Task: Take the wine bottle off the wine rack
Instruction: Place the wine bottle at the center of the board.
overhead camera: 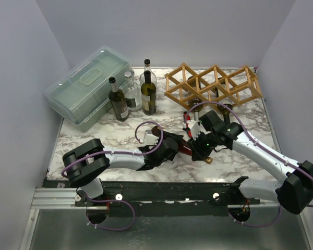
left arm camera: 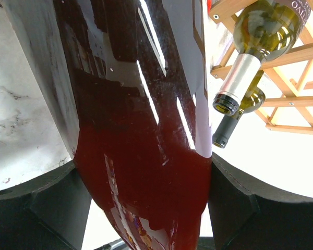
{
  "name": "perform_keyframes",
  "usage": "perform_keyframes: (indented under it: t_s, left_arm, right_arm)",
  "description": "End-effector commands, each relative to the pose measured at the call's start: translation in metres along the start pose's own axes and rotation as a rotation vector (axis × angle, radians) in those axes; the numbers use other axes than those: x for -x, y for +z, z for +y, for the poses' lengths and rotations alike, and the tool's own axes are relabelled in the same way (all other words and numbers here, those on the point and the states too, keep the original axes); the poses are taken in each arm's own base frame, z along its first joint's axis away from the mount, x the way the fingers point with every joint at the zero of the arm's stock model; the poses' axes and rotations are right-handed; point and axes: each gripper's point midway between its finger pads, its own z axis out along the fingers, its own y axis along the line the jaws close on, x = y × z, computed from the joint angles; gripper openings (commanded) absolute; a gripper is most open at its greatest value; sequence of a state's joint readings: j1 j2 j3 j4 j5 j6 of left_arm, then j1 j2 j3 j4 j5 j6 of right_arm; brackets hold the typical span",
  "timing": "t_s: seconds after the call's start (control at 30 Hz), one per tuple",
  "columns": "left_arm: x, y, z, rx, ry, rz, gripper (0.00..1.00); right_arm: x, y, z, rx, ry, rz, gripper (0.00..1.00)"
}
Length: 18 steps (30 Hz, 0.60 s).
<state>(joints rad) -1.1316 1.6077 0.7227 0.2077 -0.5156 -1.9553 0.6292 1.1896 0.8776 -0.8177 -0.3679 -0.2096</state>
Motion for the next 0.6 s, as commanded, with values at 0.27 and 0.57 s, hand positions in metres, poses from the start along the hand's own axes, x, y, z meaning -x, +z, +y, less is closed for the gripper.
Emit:
perform_keyframes:
  t_s: [0.27, 0.57]
  left_arm:
    - [-0.0215, -0.0093, 0.0037, -0.011, 0.121, 0.105, 0.66]
    - [-0.0245, -0.01, 0.0058, -0.01, 0.135, 0.117, 0.8]
  right_arm:
    - [0.0742, -0.0214, 0.0347, 0.146, -0.235, -0.271, 0.0]
    - [0.0738, -0.0204, 0.034, 0.143, -0.232, -0.268, 0.0]
